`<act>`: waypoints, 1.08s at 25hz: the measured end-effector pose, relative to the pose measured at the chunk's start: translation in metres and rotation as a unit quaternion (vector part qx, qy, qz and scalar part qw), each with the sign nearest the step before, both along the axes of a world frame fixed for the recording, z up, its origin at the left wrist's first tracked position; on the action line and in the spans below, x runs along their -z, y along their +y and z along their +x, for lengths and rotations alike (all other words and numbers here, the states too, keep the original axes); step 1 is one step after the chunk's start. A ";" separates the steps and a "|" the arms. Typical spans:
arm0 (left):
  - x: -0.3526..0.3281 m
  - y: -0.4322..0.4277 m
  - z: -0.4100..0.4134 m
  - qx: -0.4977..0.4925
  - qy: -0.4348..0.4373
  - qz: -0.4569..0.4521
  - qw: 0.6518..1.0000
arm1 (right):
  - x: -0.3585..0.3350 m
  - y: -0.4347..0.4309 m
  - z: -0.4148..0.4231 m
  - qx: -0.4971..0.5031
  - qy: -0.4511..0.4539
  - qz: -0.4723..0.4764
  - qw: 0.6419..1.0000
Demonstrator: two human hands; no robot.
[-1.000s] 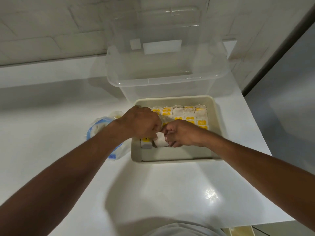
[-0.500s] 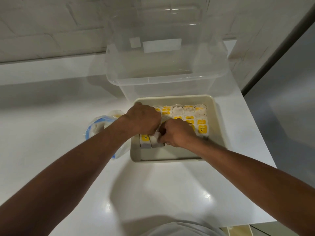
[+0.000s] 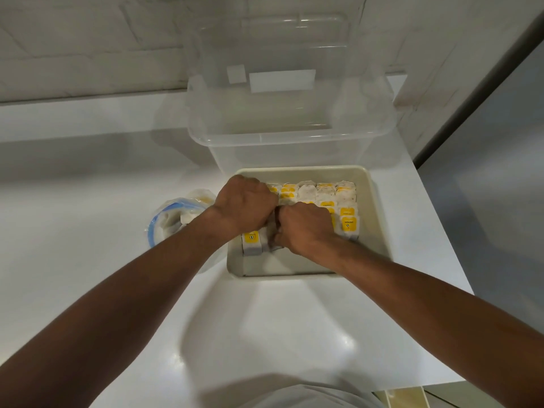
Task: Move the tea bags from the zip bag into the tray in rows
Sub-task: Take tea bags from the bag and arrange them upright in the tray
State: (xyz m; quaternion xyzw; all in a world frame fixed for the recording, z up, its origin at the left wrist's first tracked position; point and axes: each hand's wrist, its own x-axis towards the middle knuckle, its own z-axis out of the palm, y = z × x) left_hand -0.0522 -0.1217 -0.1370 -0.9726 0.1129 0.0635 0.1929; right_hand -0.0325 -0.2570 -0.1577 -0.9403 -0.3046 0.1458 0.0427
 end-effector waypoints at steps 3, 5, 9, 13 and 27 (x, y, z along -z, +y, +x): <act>-0.013 0.017 -0.013 -0.019 -0.040 -0.112 0.993 | -0.001 0.001 -0.003 -0.001 -0.004 -0.005 1.000; -0.025 0.031 -0.030 -0.042 -0.044 -0.206 0.977 | -0.002 0.002 -0.010 -0.016 -0.024 -0.016 0.999; -0.041 0.061 -0.070 -0.085 -0.060 -0.291 0.951 | -0.005 0.008 -0.018 -0.002 -0.006 -0.051 0.999; -0.043 0.109 -0.099 -0.132 -0.054 -0.292 0.946 | -0.031 0.008 -0.026 0.091 0.085 0.070 0.990; 0.031 0.156 -0.094 -0.111 0.006 -0.220 0.969 | -0.048 0.103 -0.096 0.143 0.079 0.191 0.968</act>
